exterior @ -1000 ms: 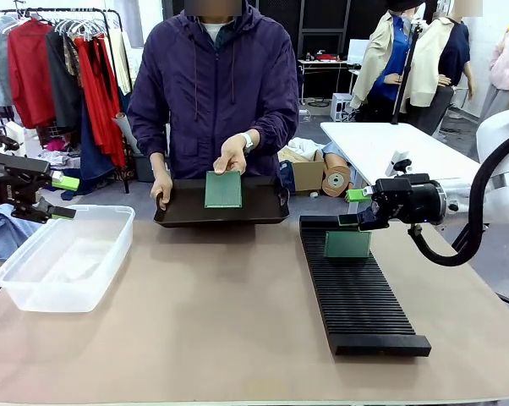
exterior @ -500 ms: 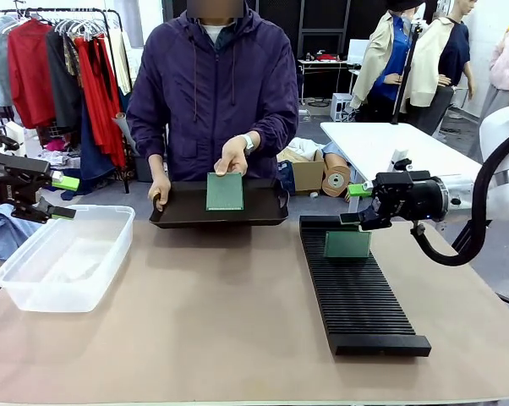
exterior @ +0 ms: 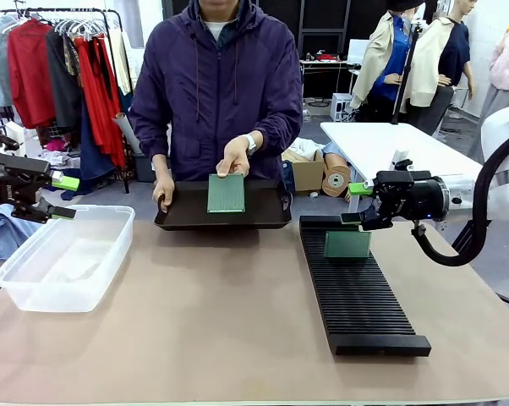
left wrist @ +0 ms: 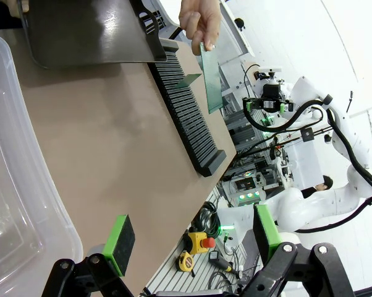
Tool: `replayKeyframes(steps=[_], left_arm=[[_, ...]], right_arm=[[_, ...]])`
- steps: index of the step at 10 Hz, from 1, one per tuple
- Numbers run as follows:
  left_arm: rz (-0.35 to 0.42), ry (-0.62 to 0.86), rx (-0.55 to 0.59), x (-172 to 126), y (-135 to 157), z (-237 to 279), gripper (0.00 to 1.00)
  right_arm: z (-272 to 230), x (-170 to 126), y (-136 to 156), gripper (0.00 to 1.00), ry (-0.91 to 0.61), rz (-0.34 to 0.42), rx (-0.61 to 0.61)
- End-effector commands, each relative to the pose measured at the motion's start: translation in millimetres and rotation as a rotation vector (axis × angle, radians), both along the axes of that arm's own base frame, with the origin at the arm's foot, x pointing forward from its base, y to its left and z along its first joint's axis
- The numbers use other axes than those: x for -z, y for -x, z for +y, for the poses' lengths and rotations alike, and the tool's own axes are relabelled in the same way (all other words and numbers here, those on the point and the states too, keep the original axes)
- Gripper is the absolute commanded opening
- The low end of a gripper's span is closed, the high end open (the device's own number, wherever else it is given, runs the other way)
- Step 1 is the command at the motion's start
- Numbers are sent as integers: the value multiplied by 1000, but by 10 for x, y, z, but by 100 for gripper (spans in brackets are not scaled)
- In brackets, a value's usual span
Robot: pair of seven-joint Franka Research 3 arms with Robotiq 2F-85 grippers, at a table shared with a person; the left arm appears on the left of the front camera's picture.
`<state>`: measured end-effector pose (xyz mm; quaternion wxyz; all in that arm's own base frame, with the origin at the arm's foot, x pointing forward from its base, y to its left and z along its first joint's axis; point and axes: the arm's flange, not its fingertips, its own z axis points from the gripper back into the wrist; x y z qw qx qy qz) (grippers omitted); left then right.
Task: Sort PCBs into racks and boxes based on the side picked up.
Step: Pick up the Blank PCB handed by the Human.
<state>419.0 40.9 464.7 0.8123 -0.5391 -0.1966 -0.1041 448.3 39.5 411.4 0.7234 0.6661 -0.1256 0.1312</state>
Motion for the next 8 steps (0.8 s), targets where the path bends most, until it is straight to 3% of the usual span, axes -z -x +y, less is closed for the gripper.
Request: replayKeyframes(steps=[1,6,8], left_arm=[[0,9,4,-25,13,7,100],[0,0,0,0,0,0,100],[0,57,1,5,-284,-126,100]], right_arm=[[11,-4,3,100,3,-16,-5],[11,-4,3,100,3,-16,-5],[11,-4,3,100,3,-16,-5]])
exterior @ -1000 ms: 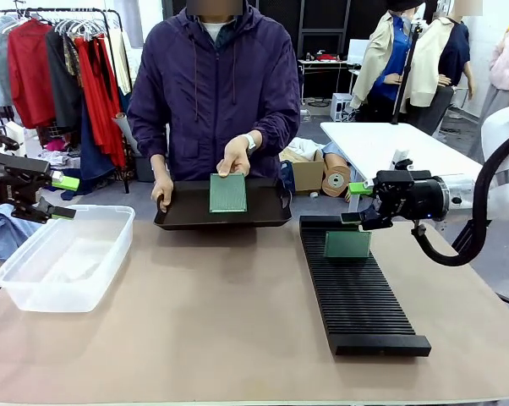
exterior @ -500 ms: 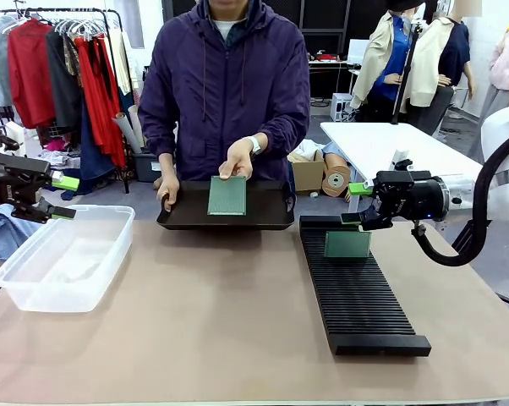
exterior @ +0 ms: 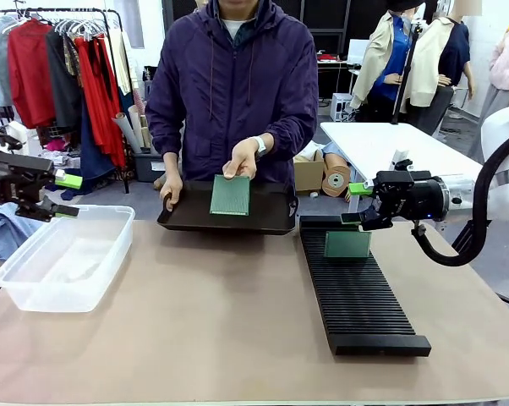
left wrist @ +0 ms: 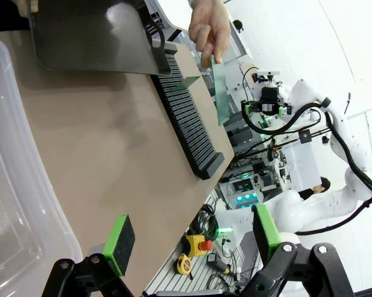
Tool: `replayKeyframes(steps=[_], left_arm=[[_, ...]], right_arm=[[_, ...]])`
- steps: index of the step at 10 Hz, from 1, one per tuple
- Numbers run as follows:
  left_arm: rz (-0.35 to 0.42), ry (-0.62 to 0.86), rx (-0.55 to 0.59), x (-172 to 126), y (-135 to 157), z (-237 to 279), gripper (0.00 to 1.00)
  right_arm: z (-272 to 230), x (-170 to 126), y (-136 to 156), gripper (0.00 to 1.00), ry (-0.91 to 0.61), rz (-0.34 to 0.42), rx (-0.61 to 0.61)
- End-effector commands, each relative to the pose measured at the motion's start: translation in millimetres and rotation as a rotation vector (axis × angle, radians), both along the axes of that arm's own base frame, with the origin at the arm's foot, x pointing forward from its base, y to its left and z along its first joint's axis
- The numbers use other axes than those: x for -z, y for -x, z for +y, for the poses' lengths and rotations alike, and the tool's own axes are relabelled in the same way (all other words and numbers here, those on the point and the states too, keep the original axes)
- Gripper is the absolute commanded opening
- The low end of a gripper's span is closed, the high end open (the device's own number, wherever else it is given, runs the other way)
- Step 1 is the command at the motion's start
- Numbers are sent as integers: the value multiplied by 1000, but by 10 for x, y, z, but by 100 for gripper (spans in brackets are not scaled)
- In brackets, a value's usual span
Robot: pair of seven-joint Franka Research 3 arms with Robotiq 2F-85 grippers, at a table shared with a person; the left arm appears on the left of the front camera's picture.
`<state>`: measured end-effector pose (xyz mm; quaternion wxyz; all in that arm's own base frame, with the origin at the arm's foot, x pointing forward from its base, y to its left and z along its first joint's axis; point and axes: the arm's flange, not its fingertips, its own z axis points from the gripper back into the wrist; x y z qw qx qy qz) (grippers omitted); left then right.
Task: Sort PCBs into racks and boxes based on the side picked up.
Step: Pick up the Blank PCB handed by the Human.
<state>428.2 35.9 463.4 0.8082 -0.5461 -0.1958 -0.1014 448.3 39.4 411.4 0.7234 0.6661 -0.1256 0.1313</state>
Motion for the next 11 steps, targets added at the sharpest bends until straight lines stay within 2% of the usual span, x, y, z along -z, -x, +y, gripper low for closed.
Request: replayKeyframes(steps=[1,3,7,8,11], left_arm=[[5,77,-1,23,-317,-155,100],[43,98,3,120,-545,-305,100],[87,151,162,363,-925,-766,100],[74,174,215,407,-1007,-906,100],[103,171,279,531,-1283,-1257,100]], right_arm=[[11,-4,3,100,3,-16,-5],[11,-4,3,100,3,-16,-5],[11,-4,3,100,3,-16,-5],[11,-4,3,100,3,-16,-5],[11,-4,3,100,3,-16,-5]])
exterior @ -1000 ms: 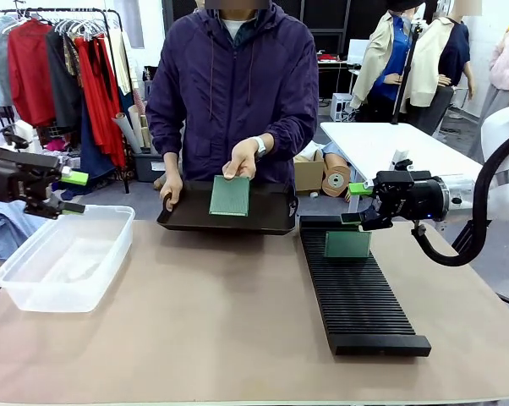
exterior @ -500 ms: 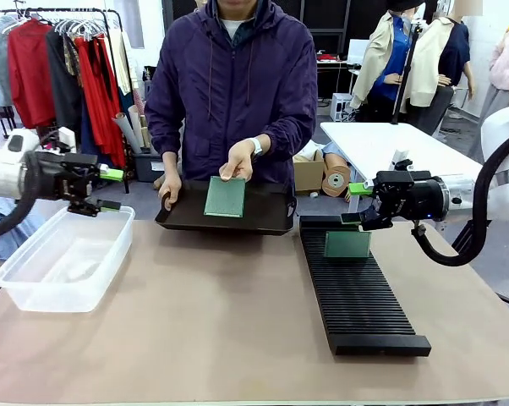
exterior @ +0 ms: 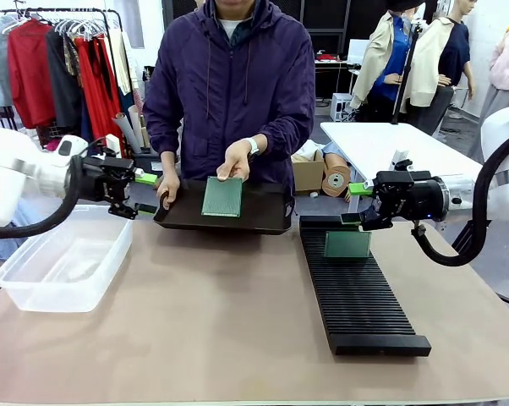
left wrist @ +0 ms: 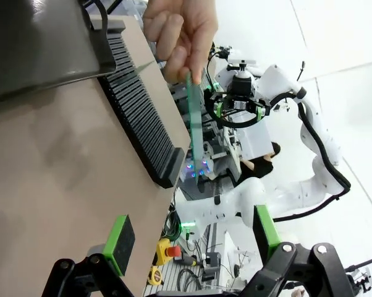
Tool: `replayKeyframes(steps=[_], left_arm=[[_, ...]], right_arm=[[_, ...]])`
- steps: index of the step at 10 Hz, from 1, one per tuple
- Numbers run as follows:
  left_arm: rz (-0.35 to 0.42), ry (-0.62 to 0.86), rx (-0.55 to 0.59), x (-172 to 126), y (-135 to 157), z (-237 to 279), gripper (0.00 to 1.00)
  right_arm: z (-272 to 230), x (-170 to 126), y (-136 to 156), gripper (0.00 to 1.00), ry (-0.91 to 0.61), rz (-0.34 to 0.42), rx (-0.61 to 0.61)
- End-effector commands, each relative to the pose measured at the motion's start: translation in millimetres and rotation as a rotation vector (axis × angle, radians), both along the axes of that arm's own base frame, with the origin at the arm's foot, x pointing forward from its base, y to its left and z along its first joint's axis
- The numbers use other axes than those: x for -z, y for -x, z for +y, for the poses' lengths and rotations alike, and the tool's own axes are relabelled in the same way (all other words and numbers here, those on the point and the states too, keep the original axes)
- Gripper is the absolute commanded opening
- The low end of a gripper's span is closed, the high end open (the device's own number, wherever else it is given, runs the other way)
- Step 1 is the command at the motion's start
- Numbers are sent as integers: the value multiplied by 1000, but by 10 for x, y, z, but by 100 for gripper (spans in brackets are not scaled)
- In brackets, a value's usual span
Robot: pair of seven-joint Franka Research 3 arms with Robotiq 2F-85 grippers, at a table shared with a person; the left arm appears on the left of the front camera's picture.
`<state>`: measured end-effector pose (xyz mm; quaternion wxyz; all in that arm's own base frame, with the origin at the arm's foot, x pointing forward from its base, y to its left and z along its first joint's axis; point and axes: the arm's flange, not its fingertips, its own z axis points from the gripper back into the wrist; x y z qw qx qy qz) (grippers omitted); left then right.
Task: Sort PCBs into racks and boxes based on the side picked up.
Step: Pick up the Blank PCB handed by the Human.
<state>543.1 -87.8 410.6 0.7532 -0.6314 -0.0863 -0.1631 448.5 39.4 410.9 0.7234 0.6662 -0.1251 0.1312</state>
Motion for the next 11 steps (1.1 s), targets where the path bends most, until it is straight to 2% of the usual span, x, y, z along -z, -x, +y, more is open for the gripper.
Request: replayKeyframes(steps=[1,3,5,11], left_arm=[[4,32,36,38,-224,-134,100],[0,96,77,119,-396,-367,100],[9,117,44,218,-506,-523,100],[-20,113,-68,396,-368,-933,100]], right_arm=[[11,-9,5,100,3,-16,-4],[11,-9,5,100,3,-16,-4],[11,-9,5,100,3,-16,-4],[11,-9,5,100,3,-16,-4]])
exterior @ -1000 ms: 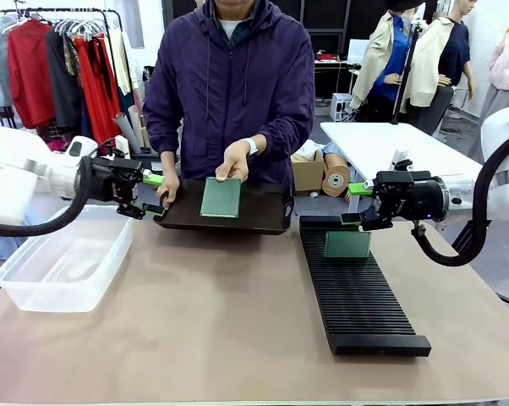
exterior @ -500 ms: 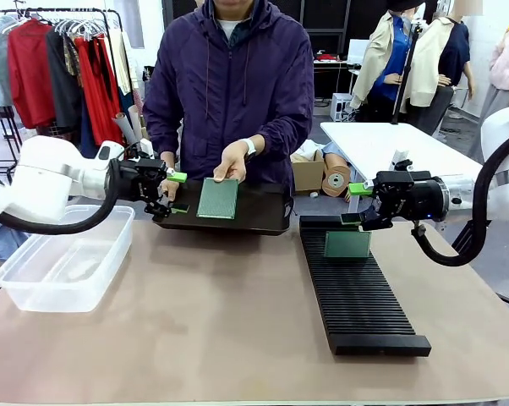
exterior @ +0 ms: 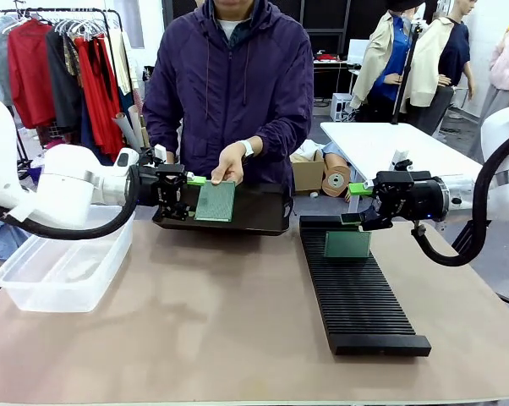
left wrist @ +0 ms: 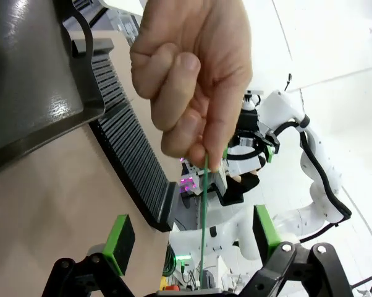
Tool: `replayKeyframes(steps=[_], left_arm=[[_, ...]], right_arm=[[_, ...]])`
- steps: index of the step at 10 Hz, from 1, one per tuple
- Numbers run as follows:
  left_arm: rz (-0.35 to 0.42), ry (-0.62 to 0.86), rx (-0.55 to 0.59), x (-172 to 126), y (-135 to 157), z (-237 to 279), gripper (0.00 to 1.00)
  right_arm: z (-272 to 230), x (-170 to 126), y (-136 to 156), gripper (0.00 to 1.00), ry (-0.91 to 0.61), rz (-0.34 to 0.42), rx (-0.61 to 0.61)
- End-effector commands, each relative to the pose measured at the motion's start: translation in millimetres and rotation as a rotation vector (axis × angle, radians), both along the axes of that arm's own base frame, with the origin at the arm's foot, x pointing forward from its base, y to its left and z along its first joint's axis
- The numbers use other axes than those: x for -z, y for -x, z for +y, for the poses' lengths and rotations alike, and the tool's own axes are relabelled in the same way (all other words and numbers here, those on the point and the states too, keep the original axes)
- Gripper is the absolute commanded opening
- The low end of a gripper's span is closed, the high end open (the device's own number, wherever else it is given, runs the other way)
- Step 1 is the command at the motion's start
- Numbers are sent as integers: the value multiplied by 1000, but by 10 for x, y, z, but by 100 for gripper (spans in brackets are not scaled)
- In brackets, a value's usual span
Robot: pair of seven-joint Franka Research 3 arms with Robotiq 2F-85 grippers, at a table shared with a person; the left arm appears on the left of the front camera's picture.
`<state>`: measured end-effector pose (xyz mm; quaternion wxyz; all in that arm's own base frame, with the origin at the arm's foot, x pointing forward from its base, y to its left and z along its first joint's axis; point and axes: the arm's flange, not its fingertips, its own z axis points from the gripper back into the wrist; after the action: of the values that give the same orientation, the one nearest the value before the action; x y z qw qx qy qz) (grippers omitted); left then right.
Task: Sort PCBs into racks and boxes based on the side picked up.
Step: Pick up the Blank PCB handed by the Human.
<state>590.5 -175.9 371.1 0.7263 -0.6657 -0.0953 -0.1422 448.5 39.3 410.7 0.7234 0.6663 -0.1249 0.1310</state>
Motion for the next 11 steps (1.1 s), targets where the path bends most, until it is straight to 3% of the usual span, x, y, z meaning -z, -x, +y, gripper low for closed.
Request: replayKeyframes(steps=[1,5,7,11], left_arm=[[-40,13,-53,15,118,-83,100],[-46,21,-85,101,149,-118,97],[-50,26,-79,116,157,-119,79],[-39,42,-63,124,156,-125,32]], right_arm=[[12,-11,6,100,3,-17,-4],[12,-11,6,100,3,-17,-4],[12,-11,6,100,3,-17,-4],[12,-11,6,100,3,-17,-4]])
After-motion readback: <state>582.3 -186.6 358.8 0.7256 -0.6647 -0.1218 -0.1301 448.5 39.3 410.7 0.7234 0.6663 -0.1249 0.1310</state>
